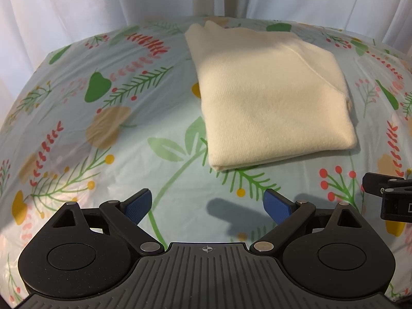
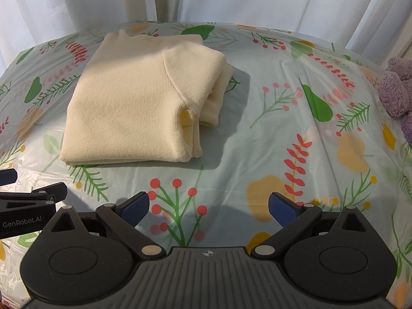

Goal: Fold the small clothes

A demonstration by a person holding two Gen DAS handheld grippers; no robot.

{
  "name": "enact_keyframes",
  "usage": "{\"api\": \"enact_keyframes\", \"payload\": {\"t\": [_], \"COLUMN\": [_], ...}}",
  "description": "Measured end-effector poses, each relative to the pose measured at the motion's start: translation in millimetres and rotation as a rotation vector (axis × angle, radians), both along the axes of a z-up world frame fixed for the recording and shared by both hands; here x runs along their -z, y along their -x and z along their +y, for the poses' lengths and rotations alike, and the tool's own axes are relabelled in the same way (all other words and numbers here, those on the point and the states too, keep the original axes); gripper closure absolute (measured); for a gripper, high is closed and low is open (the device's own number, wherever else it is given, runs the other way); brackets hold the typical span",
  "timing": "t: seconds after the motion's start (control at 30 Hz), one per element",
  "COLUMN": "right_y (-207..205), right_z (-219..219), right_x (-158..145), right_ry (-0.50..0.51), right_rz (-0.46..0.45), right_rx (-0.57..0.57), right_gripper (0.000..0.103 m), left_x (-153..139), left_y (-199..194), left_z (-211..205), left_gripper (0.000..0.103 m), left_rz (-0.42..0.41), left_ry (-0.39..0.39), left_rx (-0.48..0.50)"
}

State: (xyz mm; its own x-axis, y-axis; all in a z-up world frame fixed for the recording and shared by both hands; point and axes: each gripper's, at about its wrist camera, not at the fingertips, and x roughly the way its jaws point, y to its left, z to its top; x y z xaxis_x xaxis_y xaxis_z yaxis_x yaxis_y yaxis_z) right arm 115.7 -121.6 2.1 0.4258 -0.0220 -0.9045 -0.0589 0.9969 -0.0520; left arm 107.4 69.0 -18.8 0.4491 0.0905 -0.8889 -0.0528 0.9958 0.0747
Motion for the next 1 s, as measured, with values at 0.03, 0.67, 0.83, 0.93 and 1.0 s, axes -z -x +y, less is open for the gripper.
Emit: {"api": "enact_keyframes", "payload": {"t": [0.03,0.67,0.83,0.93,1.0], "right_y": [0.0,-1.3,-1.7,-1.9,-2.0], "right_z": [0.0,-1.4,-2.1,-2.2,-2.1], "right_x": [0.1,-0.3,0.1,0.0,0.0], "right_ry": [0.0,-0.003,-0.003,-0.005,-0.005], "right_rz": [0.0,-0.007,-0.005,-0.006,-0.005], "right_rx": [0.0,0.008,0.007,0.009,0.009], "right_gripper": [0.004,0.004,0.004,0.004,0.004], "left_x": [-0.1,2.3,3.2,3.4,2.9], "left_y": [0.0,-3.2,-3.8,-4.2,-4.2], "left_z": [0.1,-3.1,-3.6,-3.6,-3.8], "left_gripper": [0.006,0.006,0.006,0.006,0.006], "left_rz": [0.0,0.013,0.018,0.021,0.02], "left_ry": [0.0,0.016,0.021,0.024,0.028], "left_rx": [0.0,0.008,0.01,0.011,0.011]}}
